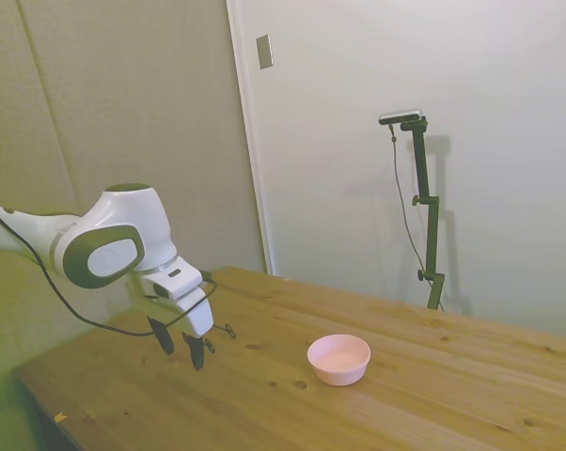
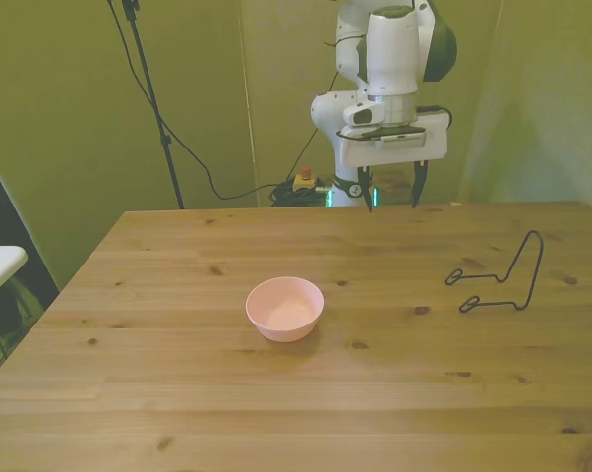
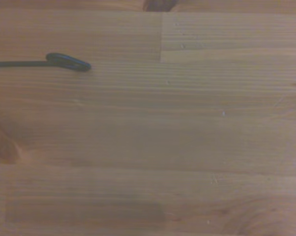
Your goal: Load the bowl
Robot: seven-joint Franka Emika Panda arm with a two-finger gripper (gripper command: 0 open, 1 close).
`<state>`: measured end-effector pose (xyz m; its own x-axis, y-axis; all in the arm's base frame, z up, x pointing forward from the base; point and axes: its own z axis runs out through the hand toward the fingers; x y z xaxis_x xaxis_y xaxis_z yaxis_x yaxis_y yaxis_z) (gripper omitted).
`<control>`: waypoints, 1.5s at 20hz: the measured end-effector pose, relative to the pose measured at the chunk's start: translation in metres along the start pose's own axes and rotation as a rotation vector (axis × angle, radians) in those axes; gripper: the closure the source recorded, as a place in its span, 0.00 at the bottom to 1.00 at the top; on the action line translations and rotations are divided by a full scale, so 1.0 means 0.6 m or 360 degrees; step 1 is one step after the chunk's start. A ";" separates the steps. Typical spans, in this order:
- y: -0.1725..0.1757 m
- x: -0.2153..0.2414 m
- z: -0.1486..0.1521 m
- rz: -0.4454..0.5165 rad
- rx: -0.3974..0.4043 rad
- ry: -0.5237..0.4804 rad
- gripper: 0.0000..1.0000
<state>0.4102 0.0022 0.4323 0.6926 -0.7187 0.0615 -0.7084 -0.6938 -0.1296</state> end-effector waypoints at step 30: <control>-0.095 0.342 0.043 0.0346 -0.0018 0.0249 0.00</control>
<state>0.5964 -0.1048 0.4268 0.4952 -0.8487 0.1855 -0.8403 -0.5222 -0.1457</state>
